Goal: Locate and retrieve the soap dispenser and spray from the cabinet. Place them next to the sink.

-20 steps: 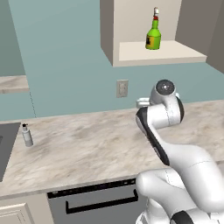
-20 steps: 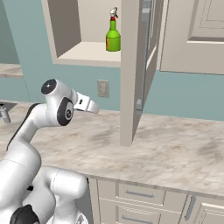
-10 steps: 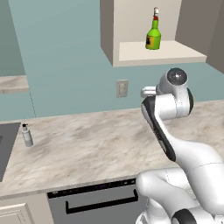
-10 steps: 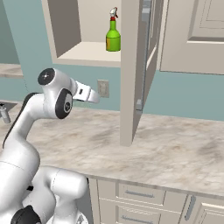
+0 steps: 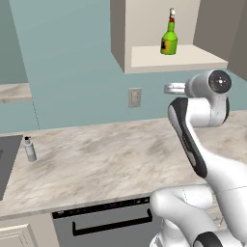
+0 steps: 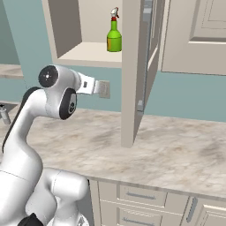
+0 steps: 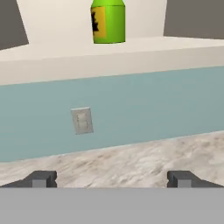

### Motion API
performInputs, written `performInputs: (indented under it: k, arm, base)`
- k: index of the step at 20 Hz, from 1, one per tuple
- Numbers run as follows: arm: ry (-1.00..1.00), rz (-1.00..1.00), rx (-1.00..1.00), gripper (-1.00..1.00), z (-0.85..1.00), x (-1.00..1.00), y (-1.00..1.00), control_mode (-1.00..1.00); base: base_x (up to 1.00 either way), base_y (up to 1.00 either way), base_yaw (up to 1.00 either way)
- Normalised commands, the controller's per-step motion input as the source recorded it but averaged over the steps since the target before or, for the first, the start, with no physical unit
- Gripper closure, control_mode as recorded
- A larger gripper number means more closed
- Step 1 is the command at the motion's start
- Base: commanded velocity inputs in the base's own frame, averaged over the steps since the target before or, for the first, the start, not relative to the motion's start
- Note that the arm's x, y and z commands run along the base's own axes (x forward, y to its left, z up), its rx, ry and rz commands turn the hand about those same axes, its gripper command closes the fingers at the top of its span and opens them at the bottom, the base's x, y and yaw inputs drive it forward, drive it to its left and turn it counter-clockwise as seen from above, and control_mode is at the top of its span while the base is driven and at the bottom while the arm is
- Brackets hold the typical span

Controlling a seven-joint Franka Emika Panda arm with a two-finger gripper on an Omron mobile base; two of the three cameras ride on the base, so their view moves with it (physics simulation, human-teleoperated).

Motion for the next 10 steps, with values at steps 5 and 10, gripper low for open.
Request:
performInputs:
  k: [5,10]
  arm:
    - [-0.07,0.01,0.05,-1.00,0.08,-0.05,-0.10,-1.00]
    - [0.00,-0.01,-0.05,-1.00,0.27,0.01,0.00,-1.00]
  base:
    - [0.00,0.00,0.00]
    - [0.00,0.00,0.00]
